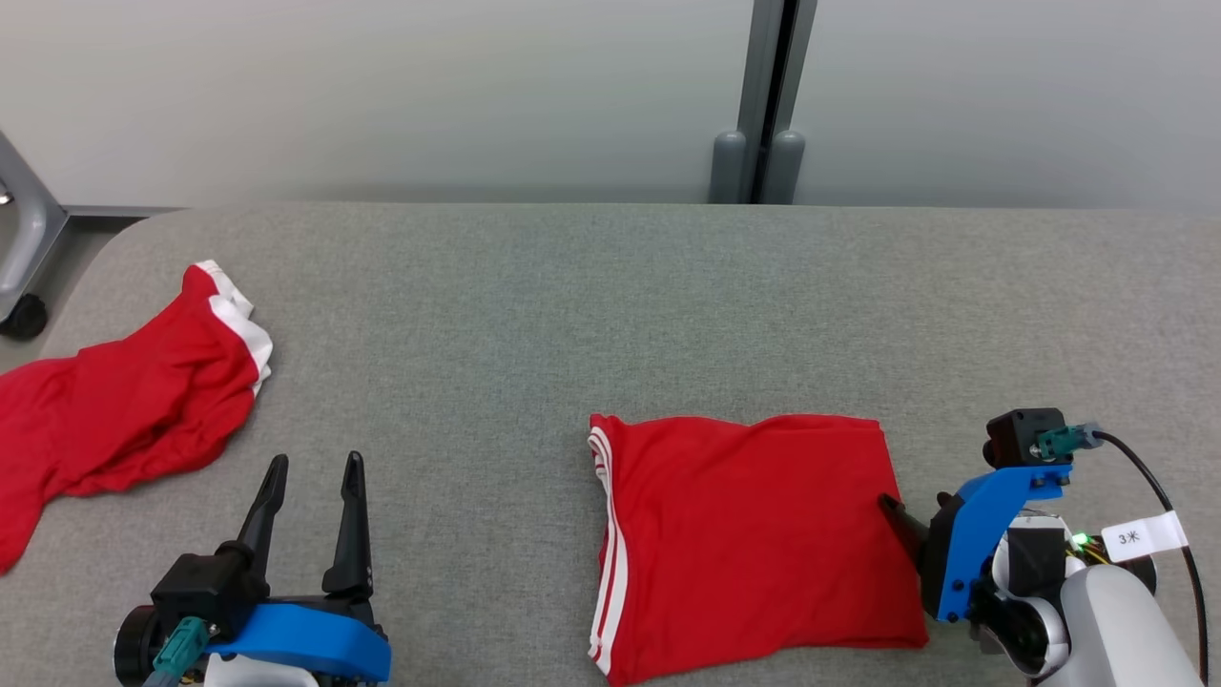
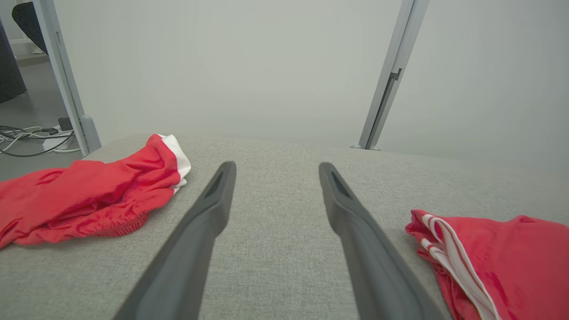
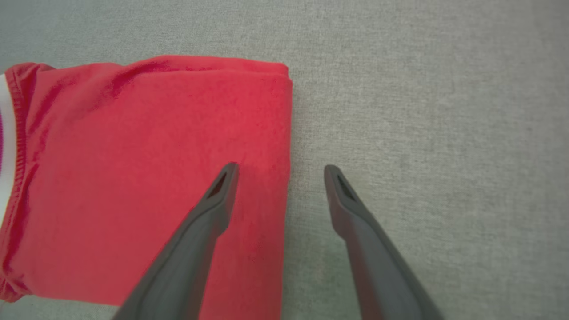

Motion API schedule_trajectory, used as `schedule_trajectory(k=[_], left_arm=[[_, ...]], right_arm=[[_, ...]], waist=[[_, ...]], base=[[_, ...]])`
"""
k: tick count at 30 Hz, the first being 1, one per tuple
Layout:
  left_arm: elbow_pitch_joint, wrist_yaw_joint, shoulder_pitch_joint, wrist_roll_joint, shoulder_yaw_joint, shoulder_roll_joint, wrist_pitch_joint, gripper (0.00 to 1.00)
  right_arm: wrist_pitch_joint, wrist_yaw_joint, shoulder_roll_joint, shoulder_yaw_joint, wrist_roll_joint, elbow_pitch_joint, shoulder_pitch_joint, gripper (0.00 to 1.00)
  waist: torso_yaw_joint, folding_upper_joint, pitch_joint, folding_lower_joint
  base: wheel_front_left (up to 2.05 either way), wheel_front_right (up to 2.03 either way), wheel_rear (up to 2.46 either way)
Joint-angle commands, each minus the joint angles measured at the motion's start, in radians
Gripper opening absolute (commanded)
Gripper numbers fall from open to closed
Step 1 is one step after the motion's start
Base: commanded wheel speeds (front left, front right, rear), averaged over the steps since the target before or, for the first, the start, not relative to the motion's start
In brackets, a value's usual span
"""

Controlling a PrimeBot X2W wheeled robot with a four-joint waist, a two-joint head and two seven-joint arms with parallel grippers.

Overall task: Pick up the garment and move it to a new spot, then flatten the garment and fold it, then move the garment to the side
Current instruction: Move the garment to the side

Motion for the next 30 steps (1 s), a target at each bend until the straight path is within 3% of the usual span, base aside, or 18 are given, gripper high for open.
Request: schedule_trajectory(k=[1, 14, 16, 17, 30], left_arm=[[0.000, -0.002, -0.015, 0.004, 0.001, 0.003, -0.002, 1.00], [0.001, 0.003, -0.037, -0.002, -0.011, -0.009, -0.009, 1.00], [0.003, 0.002, -0.039, -0.002, -0.014, -0.010, -0.010, 1.00], [0.003, 0.002, -0.040, -0.003, -0.015, -0.012, -0.010, 1.00], [-0.044, -0.003, -0.064, 0.008, -0.017, -0.015, -0.016, 1.00]], right_arm=[[0.002, 0.000, 0.003, -0.003, 0.011, 0.017, -0.024, 1.00], [0.067, 0.000, -0.018, 0.083, 0.041, 0.193, -0.076, 1.00], [0.068, 0.000, -0.028, 0.112, 0.051, 0.206, -0.080, 0.38], [0.059, 0.000, -0.034, 0.141, 0.057, 0.201, -0.084, 0.00], [-0.054, 0.000, -0.301, 0.398, 0.086, 0.107, -0.349, 0.00]], waist=[[0.010, -0.0003, 0.012, -0.0002], [0.034, -0.0003, 0.055, -0.0002], [0.037, -0.0003, 0.056, -0.0002], [0.038, -0.0003, 0.057, -0.0002], [-0.005, -0.0003, 0.146, -0.0002]], base=[[0.00, 0.00, 0.00], [0.00, 0.00, 0.00], [0.00, 0.00, 0.00], [0.00, 0.00, 0.00], [0.00, 0.00, 0.00]])
